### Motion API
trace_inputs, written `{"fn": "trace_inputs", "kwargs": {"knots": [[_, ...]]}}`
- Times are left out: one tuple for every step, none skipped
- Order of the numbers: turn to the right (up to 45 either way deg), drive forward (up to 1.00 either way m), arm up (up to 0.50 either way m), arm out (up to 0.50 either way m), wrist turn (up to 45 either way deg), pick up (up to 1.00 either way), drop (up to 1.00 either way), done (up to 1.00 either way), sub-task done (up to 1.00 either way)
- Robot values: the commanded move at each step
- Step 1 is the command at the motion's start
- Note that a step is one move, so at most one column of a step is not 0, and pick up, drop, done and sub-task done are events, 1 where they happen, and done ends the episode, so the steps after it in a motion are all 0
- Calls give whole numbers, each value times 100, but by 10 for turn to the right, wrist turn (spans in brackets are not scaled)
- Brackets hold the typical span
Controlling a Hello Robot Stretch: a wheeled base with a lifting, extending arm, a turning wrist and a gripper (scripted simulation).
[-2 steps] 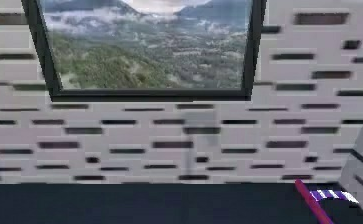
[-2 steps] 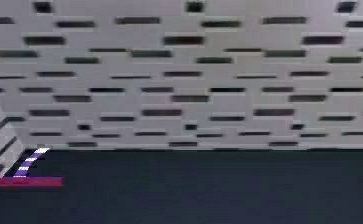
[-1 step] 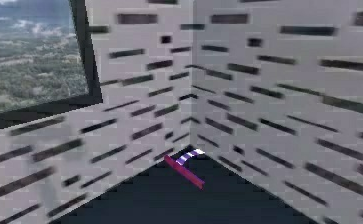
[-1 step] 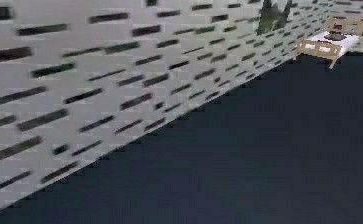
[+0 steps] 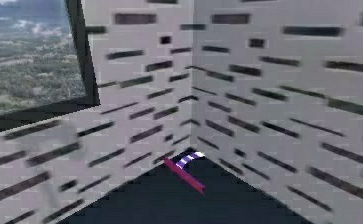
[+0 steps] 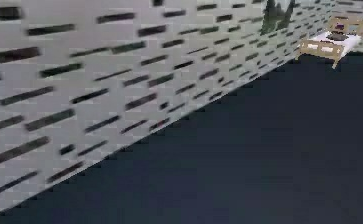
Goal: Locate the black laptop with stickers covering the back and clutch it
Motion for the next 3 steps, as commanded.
{"fn": "trace_inputs", "kwargs": {"knots": [[-450, 0, 0, 0, 0, 0, 0, 0, 0], [-330, 0, 0, 0, 0, 0, 0, 0, 0], [0, 30, 0, 0, 0, 0, 0, 0, 0]]}}
